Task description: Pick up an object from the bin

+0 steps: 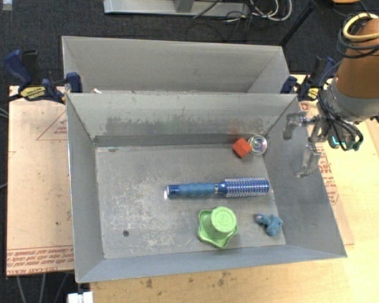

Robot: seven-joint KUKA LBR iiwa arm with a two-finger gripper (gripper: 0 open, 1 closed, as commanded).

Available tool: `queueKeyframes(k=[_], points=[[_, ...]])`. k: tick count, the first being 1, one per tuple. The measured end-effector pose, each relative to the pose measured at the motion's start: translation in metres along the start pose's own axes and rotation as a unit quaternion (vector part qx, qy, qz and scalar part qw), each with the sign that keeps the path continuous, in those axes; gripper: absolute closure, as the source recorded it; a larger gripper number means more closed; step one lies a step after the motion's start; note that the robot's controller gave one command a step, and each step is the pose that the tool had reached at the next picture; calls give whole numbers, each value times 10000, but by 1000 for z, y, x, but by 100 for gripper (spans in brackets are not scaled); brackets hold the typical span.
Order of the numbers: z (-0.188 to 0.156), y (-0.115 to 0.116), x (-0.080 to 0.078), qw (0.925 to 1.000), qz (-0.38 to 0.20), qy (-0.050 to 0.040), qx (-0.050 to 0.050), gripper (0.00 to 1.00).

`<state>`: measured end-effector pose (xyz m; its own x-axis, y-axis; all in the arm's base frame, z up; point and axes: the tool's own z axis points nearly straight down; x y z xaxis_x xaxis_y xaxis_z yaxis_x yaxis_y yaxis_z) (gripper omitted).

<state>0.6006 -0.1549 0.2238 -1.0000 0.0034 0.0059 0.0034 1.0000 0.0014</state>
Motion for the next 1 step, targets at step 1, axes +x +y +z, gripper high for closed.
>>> queueKeyframes(k=[1], points=[[157, 104, 41, 9898, -1426, -6, -11, 0]])
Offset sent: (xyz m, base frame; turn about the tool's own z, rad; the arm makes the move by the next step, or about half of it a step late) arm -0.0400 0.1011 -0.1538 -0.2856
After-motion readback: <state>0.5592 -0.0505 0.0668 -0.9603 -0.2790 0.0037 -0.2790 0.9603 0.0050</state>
